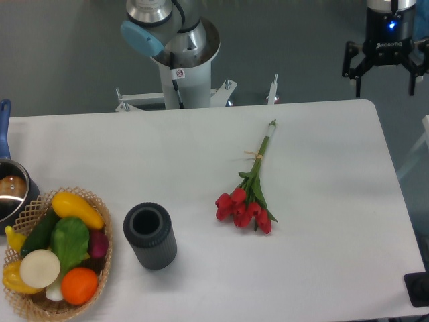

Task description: Pick up the flowers from the table

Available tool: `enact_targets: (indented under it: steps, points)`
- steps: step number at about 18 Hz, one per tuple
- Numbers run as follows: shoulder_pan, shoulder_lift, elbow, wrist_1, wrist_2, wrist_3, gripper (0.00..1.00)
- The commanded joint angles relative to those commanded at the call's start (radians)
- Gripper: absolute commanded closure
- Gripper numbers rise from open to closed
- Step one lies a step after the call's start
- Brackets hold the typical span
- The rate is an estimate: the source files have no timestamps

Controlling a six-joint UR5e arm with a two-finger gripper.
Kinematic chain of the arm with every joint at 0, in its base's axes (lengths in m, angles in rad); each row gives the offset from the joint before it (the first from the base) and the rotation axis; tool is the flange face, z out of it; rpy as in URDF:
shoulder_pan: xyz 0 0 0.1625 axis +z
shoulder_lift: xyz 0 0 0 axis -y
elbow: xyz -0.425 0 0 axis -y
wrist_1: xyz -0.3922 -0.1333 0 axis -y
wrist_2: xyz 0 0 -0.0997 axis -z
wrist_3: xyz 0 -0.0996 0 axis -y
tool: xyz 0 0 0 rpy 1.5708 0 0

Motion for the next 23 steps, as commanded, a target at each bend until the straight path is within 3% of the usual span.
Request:
enact_targets:
  steps: [6, 10, 15, 23]
  points:
    - [-0.005, 0.006, -0.011, -0.002, 0.002, -0.002, 0.0]
    - [-0.005, 0.048, -0.095, 0.052, 0.002, -0.002, 0.0]
    - [-0.006, 0.058, -0.126, 0.049, 0.003, -0.003, 0.0]
    - [-0.024, 0.081, -0.267, 0.051, 0.068, -0.011, 0.0]
